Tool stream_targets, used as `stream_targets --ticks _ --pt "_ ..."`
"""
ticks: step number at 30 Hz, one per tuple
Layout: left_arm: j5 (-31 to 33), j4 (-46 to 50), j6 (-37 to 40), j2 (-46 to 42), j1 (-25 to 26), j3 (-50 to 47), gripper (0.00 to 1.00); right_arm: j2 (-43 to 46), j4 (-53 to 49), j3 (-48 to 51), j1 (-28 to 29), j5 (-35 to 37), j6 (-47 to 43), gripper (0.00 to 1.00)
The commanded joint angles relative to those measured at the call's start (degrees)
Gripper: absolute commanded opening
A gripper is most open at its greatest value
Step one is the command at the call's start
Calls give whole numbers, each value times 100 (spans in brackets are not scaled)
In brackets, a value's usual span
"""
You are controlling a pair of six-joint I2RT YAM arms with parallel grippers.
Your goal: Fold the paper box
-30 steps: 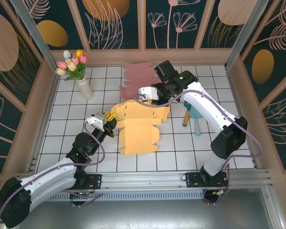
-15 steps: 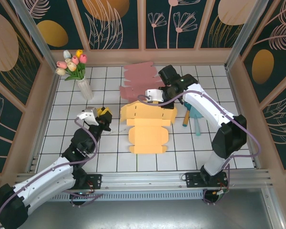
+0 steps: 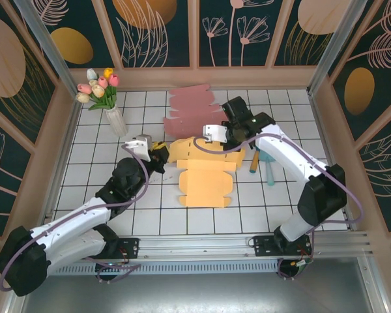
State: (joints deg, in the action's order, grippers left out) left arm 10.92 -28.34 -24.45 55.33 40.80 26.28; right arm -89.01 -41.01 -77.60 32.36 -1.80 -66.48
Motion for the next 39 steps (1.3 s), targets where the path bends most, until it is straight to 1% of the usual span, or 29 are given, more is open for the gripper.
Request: stream_targets --ticks 1,4,7,9,14,17,21,26,34,39 --pt "-546 -80 -761 292 -17 331 20 489 1228 551 51 522 -322 0" --pt "-885 -11 -1215 720 3 663 18 642 1680 861 47 722 -397 0" --pt "-1025 88 -1410 1170 58 1095 15 685 1613 905 51 657 -402 0" --pt "-1005 141 -1511 1394 86 1356 13 718 1614 952 68 655 -401 0" --pt "-655 333 -1605 1813 100 1899 13 822 1758 1097 61 640 -427 0" --pt "-636 355 -1691 2117 93 2111 13 876 1820 1162 60 611 -435 0" --pt "-648 352 -1790 2504 97 2206 13 989 1966 1292 62 567 -452 0" --pt "-603 157 -1922 2700 108 2127 12 1105 2103 1431 60 593 -463 0" --pt "-920 -62 -2024 3108 225 2291 12 1114 2440 1635 75 538 -340 0" --pt "-889 -211 -2056 3247 235 2183 12 1271 3067 2109 118 574 -340 0"
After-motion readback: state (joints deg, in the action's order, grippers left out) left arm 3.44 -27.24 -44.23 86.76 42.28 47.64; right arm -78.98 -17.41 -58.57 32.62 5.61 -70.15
